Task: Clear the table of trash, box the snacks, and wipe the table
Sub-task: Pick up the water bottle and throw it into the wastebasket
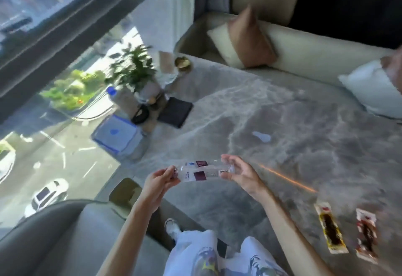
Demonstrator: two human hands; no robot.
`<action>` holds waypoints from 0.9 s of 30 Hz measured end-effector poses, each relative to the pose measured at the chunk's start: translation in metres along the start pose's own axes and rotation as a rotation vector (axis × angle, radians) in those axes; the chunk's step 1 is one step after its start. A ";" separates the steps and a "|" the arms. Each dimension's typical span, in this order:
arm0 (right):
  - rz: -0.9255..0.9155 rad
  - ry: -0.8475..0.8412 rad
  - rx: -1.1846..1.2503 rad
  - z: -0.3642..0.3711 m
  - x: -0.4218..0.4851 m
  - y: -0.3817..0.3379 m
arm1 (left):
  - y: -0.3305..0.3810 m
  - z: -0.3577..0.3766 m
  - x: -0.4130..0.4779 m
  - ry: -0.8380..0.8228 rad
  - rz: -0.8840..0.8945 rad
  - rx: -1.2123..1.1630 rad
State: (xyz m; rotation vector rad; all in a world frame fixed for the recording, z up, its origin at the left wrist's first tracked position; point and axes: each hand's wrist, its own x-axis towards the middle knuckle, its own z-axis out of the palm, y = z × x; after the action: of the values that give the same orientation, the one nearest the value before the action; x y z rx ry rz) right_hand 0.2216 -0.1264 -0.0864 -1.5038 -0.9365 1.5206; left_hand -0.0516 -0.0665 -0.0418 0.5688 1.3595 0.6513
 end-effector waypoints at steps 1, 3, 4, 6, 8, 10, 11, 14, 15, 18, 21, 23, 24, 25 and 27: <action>0.001 -0.037 -0.018 0.019 0.007 -0.009 | 0.003 -0.021 -0.004 0.048 0.039 -0.008; 0.000 -0.109 -0.044 0.060 0.021 -0.026 | 0.009 -0.063 -0.009 0.136 0.109 -0.021; 0.000 -0.144 -0.061 0.083 0.026 -0.035 | 0.011 -0.086 -0.012 0.183 0.140 -0.033; -0.002 -0.199 -0.082 0.130 0.038 -0.049 | 0.015 -0.131 -0.018 0.274 0.205 -0.041; -0.007 -0.245 -0.094 0.179 0.050 -0.059 | 0.020 -0.176 -0.024 0.341 0.258 -0.042; -0.003 -0.299 -0.115 0.228 0.062 -0.063 | 0.024 -0.221 -0.033 0.399 0.300 -0.078; 0.006 -0.335 -0.113 0.252 0.068 -0.064 | 0.025 -0.244 -0.037 0.436 0.321 -0.088; 0.057 -0.454 -0.096 0.327 0.086 -0.062 | 0.020 -0.309 -0.053 0.531 0.354 -0.119; 0.076 -0.490 -0.095 0.351 0.090 -0.060 | 0.017 -0.328 -0.060 0.554 0.361 -0.139; 0.130 -0.589 -0.117 0.417 0.095 -0.054 | 0.001 -0.373 -0.082 0.634 0.359 -0.226; 0.192 -0.660 -0.137 0.463 0.093 -0.050 | -0.019 -0.406 -0.099 0.678 0.339 -0.332; 0.224 -0.698 -0.155 0.486 0.090 -0.047 | -0.032 -0.422 -0.106 0.680 0.318 -0.440; 0.228 -0.716 -0.186 0.495 0.089 -0.045 | -0.037 -0.428 -0.108 0.671 0.304 -0.494; 0.230 -0.727 -0.213 0.501 0.087 -0.043 | -0.041 -0.432 -0.109 0.655 0.288 -0.543; 0.241 -0.721 -0.235 0.507 0.085 -0.037 | -0.048 -0.436 -0.107 0.603 0.271 -0.640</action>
State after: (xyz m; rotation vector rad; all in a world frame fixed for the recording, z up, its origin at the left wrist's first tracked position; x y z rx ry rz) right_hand -0.2826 -0.0218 -0.0753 -1.2570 -1.4147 2.2660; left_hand -0.4893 -0.1776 -0.0575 0.0223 1.5189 1.4954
